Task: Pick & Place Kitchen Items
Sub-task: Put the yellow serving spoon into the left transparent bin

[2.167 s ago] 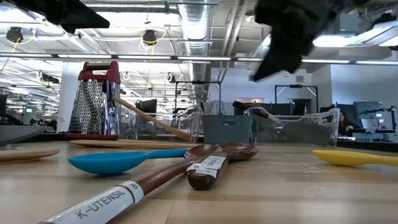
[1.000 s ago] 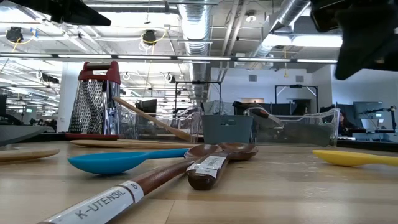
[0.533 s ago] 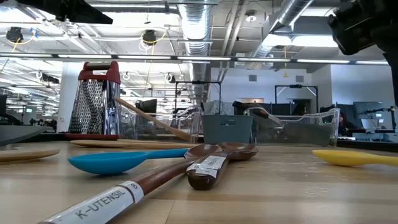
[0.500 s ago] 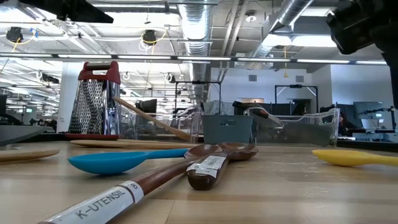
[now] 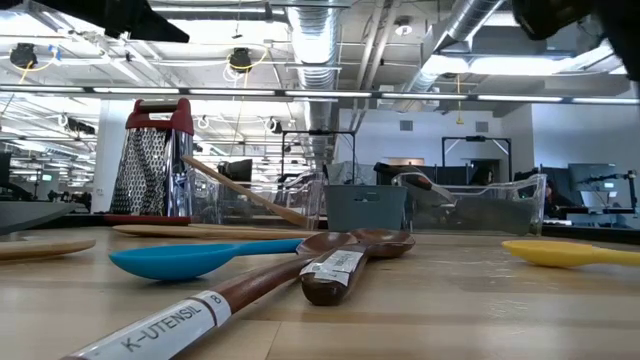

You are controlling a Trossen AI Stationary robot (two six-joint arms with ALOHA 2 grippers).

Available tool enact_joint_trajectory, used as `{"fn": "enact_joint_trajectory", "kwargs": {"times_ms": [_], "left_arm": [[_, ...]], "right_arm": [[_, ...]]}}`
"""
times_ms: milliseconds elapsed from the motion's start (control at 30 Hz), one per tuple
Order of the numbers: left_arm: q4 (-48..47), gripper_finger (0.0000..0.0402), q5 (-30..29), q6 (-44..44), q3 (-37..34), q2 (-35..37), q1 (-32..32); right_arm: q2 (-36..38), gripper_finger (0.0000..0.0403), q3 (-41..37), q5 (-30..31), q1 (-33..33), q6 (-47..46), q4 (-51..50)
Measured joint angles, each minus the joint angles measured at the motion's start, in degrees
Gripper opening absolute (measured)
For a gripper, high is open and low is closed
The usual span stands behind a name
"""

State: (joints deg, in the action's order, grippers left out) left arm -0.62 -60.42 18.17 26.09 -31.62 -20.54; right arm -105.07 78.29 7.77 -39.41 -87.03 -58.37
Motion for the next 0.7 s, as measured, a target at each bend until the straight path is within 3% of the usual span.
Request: {"fn": "enact_joint_trajectory", "kwargs": {"times_ms": [100, 400, 700], "left_arm": [[0.8, 0.0004, 0.6, -0.2, 0.0, 0.0, 1.1], [3.4, 0.0004, 8.0, -0.4, 0.0, 0.0, 3.5], [5.1, 0.0004, 8.3, -0.4, 0.0, 0.0, 6.1]], "right_arm": [[-0.5, 0.0000, 0.2, -3.7, -0.6, -0.6, 2.2], [-1.4, 0.0000, -4.0, -3.4, -4.3, -9.3, 2.4], [-1.3, 0.0000, -5.7, -3.3, -6.1, -11.8, 7.8]]}}
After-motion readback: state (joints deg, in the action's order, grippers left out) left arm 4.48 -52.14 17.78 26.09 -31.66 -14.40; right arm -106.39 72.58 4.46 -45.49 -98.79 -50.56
